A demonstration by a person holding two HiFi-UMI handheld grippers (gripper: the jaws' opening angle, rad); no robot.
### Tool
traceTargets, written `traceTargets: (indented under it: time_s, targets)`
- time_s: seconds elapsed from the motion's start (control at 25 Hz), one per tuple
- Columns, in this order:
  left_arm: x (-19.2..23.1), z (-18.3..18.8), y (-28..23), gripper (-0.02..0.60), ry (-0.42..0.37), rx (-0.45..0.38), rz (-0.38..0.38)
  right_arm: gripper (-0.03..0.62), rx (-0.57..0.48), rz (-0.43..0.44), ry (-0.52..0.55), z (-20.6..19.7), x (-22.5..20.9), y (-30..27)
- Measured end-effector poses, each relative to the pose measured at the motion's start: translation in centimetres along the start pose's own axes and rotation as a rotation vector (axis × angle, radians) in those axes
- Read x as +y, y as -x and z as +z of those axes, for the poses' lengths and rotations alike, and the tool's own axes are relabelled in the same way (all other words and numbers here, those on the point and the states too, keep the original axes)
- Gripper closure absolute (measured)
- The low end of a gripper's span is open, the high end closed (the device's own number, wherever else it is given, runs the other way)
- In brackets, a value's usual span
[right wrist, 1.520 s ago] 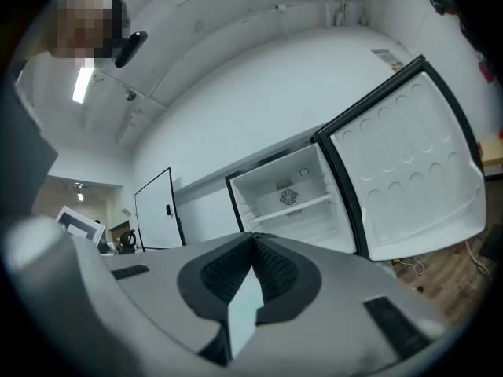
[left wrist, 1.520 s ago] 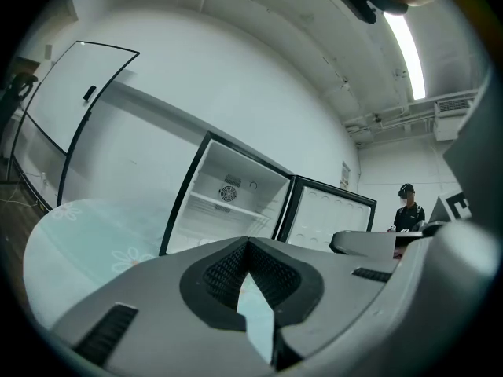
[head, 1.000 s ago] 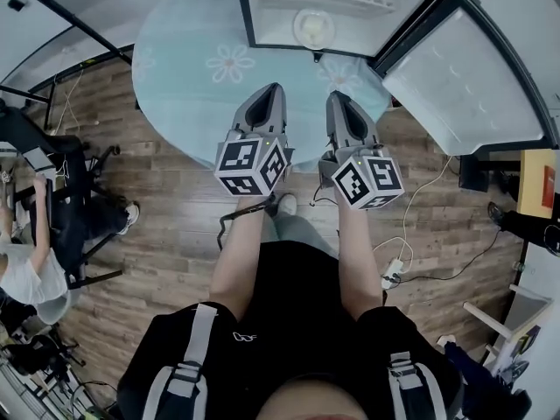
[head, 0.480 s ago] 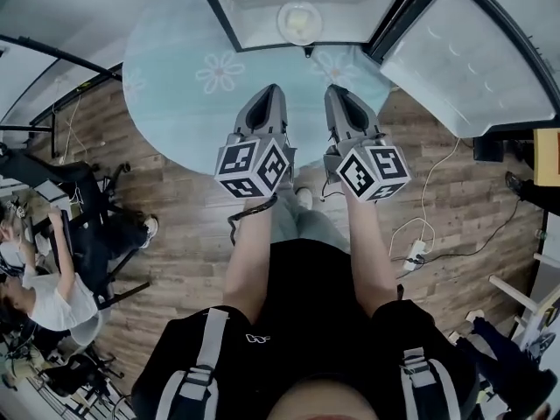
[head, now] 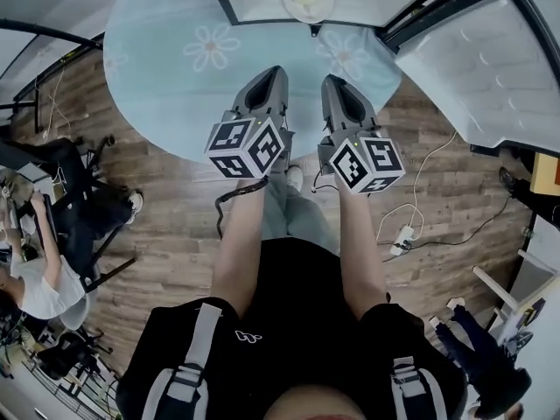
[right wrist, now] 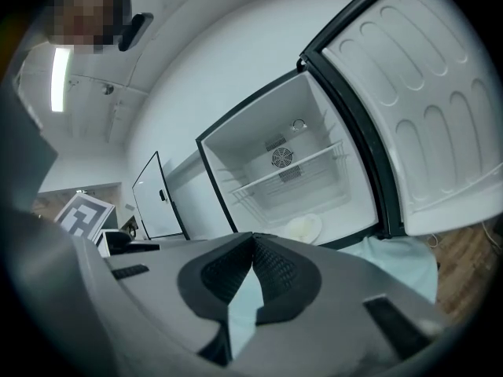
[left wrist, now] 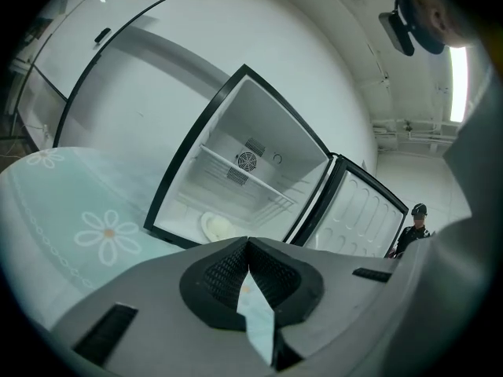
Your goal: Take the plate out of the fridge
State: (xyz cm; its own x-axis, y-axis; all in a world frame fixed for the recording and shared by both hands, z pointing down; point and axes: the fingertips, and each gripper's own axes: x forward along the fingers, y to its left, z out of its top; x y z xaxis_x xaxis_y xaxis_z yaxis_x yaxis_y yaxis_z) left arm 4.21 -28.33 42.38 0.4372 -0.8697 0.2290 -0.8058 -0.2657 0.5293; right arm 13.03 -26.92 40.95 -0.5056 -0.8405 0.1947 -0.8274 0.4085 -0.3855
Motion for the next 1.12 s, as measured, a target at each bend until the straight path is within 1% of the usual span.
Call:
traceTargets:
  time_s: [0.16,0.32,0.52,0.68,0.8,1.0,1.04,1.08,1.12]
  targets:
    - [0.8,0.2,-1.5,0.586,-0.008,0.017,-0.020,0.588,0.022,0.006,0.007,-0.4,-0.5,-1.7]
    - [2.1,-0.4,-3.0,0.586,0.006,0.039,-0.025,0.588,0.041,0.000,0.000,-1.2,-1.4,-3.4]
    - [4.2,-1.5,-4.8,0.574,0.035,0.077,-0.037,0.588,0.059,0.018,0.009,-1.8,-0.9,-6.4]
    - [4.5,-1.9,-7.1,0.574,0.018,0.098,-0.057,0.588,0.072,0.026,0.011,-2.7,-2.0,-8.0]
    - [5.3,-1.7,-8.5,0.574,0.009,0.093,-0.061,0.588,0.071,0.011,0.007,-2.9,-3.0,-8.8]
    - [6.5,-1.2,-10.5,0.572,0.016,0.075,-0.068,0.588,0.079,-0.029,0.014,-3.2,-4.7,-10.3]
    - [6.6,-1.0,-10.8,0.565,0.016,0.078,-0.067,0.588,0.081,-0.036,0.015,-3.2,-5.0,-10.6]
    - [6.6,-0.9,-11.2,0.536,0.018,0.081,-0.071,0.588,0.082,-0.042,0.014,-3.1,-5.4,-11.0]
    - [6.6,-0.9,-11.6,0.520,0.022,0.084,-0.076,0.586,0.083,-0.049,0.011,-3.1,-5.7,-11.3]
